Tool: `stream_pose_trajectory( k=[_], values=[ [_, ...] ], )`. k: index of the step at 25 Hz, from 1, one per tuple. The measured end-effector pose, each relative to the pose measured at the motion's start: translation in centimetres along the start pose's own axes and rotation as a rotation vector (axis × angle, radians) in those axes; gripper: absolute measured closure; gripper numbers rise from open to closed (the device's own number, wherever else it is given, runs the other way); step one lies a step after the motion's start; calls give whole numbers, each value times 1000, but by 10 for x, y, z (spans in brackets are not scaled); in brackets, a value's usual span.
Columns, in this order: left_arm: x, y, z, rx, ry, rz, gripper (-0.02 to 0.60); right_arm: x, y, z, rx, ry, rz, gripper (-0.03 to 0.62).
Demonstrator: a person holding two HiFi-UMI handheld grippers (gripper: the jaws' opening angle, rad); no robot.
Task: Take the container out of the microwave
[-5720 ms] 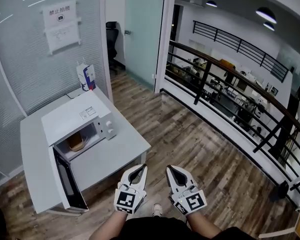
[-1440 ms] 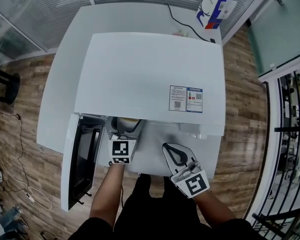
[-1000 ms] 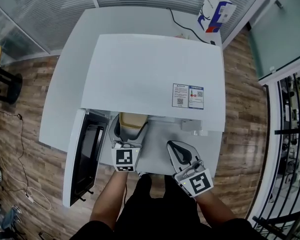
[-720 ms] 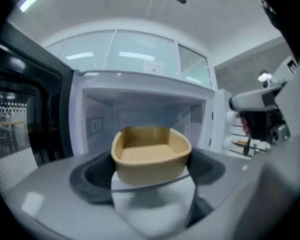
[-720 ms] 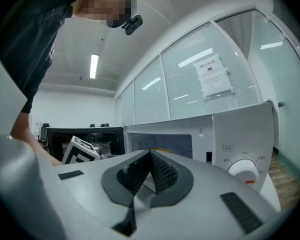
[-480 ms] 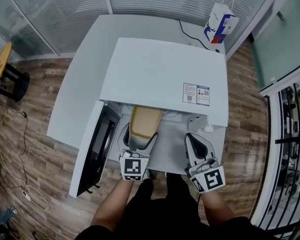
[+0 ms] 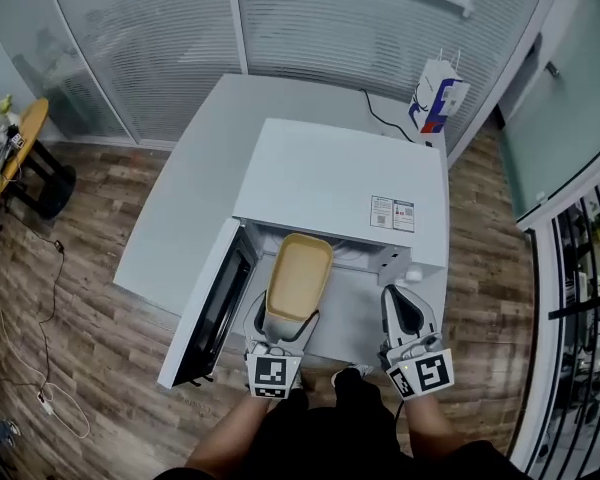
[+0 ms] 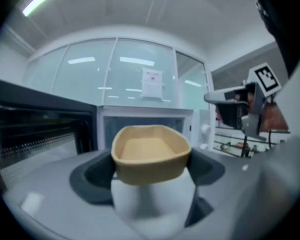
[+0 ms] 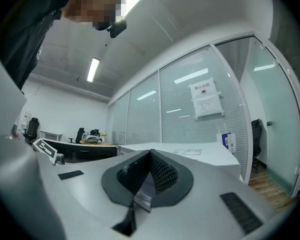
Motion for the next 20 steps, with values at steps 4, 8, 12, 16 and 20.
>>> stream_pose_trajectory(
  k=[4,8,12,16,20],
  values=[
    [16,-21,-8,4,-7,-48,132,9,-2,7,14,-7,-11,600],
    [40,-34,-7,10,6,-119,132,17,1,13,24,-18,-29,600],
    [62,-35,1,18,31,-182,132,26,10,18,30,-35,-57,600],
    [84,-28,9,39,18,-278,132,36,18,21,28,-65,-95,600],
    [101,-24,12,38,31,-321,132,46,20,21,16,-80,-131,600]
  ],
)
Point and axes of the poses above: the fingertips, and each gripper's own axes: y forward along the fingers, z to its left, x out of its top, the point moved 10 cm from there along -y, backward along the fingers, and after that the axes turned 3 degrees about -z, right-handed, at the moved point
